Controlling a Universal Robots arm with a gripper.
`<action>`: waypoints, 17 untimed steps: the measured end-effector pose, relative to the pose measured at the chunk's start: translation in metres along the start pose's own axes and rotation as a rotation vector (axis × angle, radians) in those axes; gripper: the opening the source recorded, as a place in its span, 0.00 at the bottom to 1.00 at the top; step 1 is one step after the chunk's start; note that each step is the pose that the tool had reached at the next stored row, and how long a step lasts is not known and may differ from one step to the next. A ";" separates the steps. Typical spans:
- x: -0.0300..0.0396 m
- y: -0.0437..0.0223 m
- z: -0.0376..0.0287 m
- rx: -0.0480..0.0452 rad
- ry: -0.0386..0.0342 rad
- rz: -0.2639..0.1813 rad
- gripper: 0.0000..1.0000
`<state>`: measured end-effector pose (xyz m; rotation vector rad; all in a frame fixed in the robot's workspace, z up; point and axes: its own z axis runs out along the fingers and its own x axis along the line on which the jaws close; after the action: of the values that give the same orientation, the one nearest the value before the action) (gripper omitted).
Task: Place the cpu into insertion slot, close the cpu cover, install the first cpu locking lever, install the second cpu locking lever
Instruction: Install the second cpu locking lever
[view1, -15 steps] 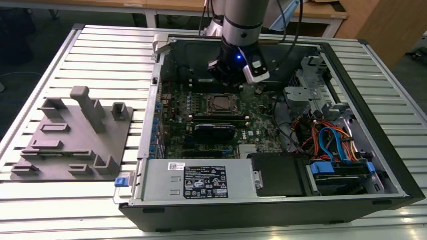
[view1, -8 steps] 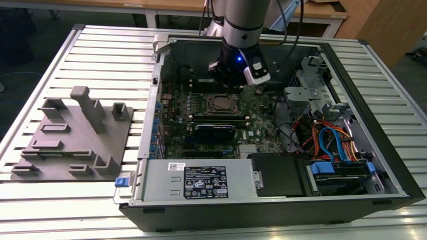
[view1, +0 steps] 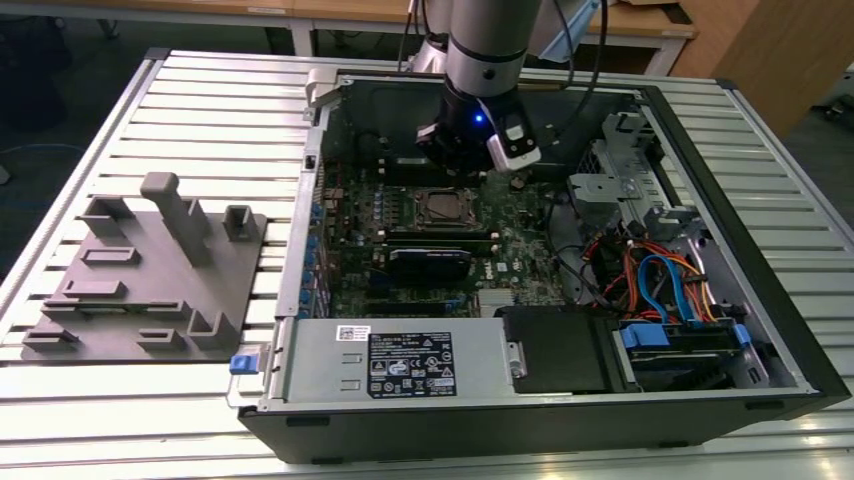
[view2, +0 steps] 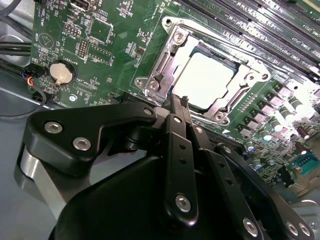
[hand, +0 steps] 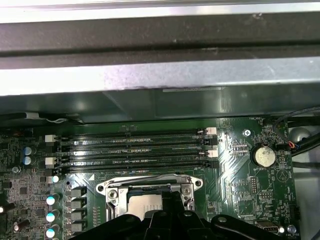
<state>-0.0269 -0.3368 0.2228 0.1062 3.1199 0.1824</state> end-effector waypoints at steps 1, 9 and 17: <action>0.0000 -0.0001 0.0000 0.0000 0.0000 0.000 0.10; -0.0005 -0.0063 -0.0007 0.0000 0.0000 0.000 0.10; 0.0000 -0.0061 -0.0093 0.0012 -0.0002 0.000 0.10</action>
<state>-0.0275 -0.3439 0.2314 0.1062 3.1199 0.1805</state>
